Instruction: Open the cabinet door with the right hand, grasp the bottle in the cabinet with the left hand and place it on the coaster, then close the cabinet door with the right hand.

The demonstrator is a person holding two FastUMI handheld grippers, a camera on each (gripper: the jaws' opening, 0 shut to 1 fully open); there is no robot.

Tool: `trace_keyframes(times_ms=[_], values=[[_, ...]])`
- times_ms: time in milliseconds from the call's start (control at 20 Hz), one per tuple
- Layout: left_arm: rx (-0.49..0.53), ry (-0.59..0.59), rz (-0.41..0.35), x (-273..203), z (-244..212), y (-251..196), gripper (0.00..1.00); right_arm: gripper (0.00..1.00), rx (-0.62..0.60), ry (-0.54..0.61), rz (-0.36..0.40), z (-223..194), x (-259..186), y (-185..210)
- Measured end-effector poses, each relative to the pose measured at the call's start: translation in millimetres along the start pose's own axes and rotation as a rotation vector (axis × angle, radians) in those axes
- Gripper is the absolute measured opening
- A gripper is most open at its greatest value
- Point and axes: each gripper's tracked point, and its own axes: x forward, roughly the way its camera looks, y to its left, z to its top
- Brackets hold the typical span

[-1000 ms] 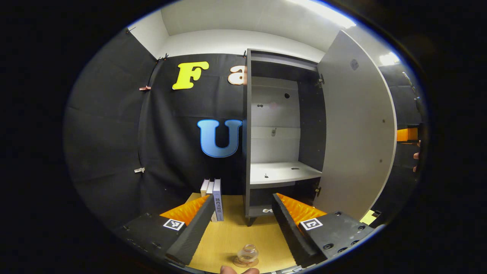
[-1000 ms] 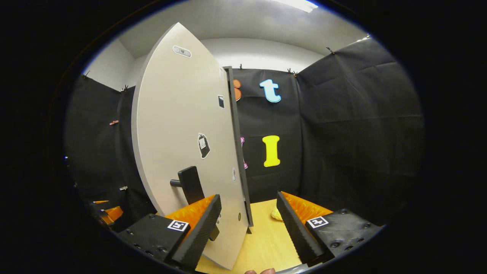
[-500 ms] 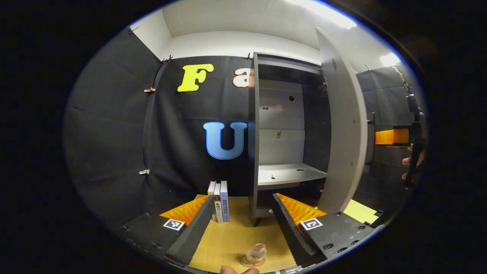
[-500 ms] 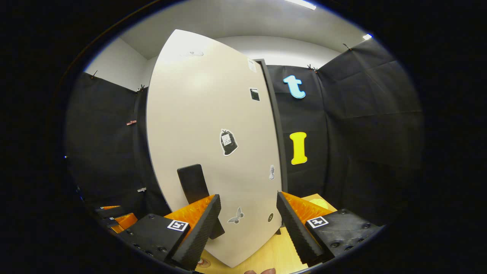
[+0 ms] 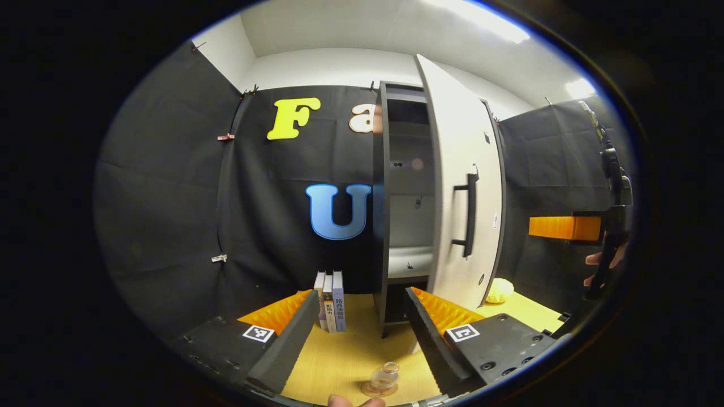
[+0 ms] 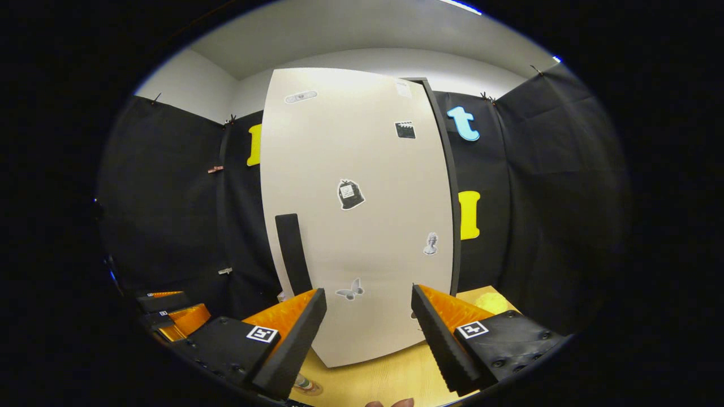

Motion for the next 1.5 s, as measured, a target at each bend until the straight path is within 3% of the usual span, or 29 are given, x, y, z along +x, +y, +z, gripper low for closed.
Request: trace_keyframes(times_ms=[750, 1500], values=[[0.022, -0.047, -0.03, 13.1, 35.7, -55.0, 0.94, 0.98, -0.062, -0.029, -0.097, 0.4, -33.8, -40.6], [0.072, -0.062, 0.068, 28.9, 38.9, -124.2, 0.95, 0.98, -0.069, -0.022, -0.092, -4.0, -22.3, -124.3]])
